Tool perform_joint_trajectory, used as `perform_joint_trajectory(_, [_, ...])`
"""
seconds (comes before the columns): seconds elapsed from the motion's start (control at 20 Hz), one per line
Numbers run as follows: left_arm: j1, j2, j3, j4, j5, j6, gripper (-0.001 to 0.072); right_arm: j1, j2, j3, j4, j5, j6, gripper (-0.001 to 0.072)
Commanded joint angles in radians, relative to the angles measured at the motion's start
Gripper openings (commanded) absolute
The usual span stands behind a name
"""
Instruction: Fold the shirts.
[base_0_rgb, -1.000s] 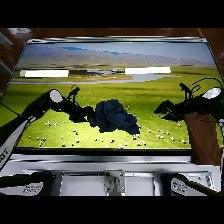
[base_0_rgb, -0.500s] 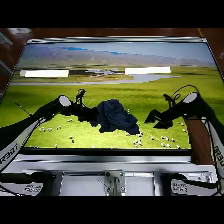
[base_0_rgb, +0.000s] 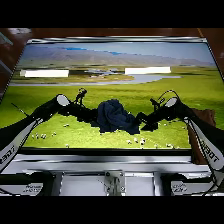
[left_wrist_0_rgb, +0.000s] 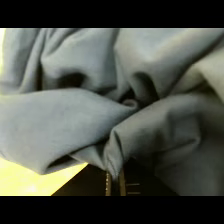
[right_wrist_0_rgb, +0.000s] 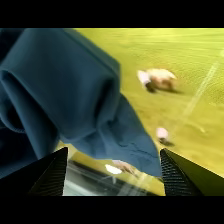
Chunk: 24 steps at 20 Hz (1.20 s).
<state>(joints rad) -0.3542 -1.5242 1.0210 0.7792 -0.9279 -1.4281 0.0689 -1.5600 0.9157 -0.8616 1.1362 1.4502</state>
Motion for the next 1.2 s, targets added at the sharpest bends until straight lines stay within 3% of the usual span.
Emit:
perform_joint_trajectory(0.0, [0.000,0.008,0.000,0.000,-0.007,0.007,0.0046,0.042,-0.016,-0.002,-0.005,-0.063,0.060,0.0583])
perform_joint_trajectory(0.05, [0.000,0.008,0.000,0.000,-0.005,0.007,0.0046,0.054,-0.021,-0.002,-0.008,-0.064,0.069,0.0496])
perform_joint_trajectory(0.1, [0.001,0.008,0.000,0.000,-0.004,0.007,0.0046,0.066,-0.029,-0.002,-0.008,-0.069,0.071,0.0487])
perform_joint_trajectory(0.2, [0.001,0.014,0.000,0.006,0.004,0.023,0.0045,0.076,-0.031,0.001,-0.013,-0.067,0.068,0.0095])
perform_joint_trajectory(0.25, [0.004,0.026,0.001,0.022,0.016,0.029,0.0045,0.070,-0.030,0.010,-0.018,-0.049,0.056,0.0063])
perform_joint_trajectory(0.35, [0.027,0.069,0.018,0.071,0.006,0.025,0.0044,0.057,0.002,0.048,-0.068,-0.007,0.005,0.0063])
perform_joint_trajectory(0.6, [0.121,0.321,0.174,0.320,-0.078,-0.063,0.0044,-0.021,0.280,0.241,-0.381,0.017,0.005,0.0062])
perform_joint_trajectory(0.9, [0.148,0.663,0.491,0.352,-0.048,-0.081,0.0044,-0.092,0.621,0.582,-0.404,-0.053,-0.020,0.0062])
perform_joint_trajectory(1.15, [0.148,0.828,0.629,0.426,-0.031,-0.088,0.0044,-0.092,0.787,0.753,-0.445,-0.082,-0.020,0.0062])
